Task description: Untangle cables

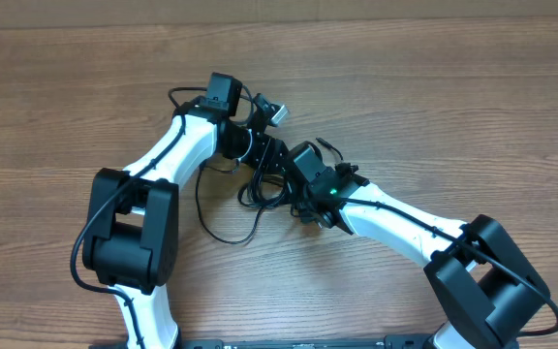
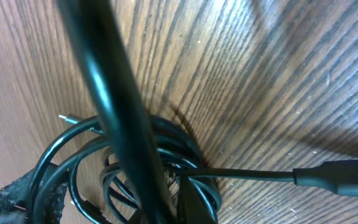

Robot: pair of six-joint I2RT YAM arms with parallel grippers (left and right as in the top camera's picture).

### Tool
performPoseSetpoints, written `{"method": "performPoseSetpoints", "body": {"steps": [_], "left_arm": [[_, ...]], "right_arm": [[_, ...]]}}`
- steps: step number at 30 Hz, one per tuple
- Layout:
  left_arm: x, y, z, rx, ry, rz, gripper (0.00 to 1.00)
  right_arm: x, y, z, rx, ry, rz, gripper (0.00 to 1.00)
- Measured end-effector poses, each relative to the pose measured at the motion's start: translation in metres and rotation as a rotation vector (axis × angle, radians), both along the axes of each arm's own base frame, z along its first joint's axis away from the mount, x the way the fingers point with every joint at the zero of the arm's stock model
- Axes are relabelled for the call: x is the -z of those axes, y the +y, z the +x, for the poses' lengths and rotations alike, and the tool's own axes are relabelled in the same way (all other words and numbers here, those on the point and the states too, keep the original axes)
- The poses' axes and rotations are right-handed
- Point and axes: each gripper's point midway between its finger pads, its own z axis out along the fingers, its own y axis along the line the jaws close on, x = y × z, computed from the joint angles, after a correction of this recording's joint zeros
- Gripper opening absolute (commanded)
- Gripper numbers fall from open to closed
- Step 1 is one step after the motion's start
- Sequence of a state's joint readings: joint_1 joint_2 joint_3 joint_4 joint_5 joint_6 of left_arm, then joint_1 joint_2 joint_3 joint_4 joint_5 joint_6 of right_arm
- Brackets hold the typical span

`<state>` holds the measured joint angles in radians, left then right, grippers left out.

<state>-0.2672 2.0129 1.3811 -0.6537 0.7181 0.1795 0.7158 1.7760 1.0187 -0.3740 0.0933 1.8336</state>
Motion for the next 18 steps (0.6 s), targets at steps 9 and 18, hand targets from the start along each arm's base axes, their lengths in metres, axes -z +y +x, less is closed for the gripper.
{"method": "performPoseSetpoints", "body": {"steps": [9, 18], "left_arm": [[0.019, 0.030, 0.015, -0.130, 0.002, 0.176, 0.56], [0.030, 0.053, 0.008, -0.142, 0.029, 0.283, 0.42]], "right_arm": [[0.000, 0.000, 0.000, -0.002, 0.001, -0.001, 0.04], [0.000, -0.001, -0.001, -0.021, -0.003, -0.012, 0.04]]}}
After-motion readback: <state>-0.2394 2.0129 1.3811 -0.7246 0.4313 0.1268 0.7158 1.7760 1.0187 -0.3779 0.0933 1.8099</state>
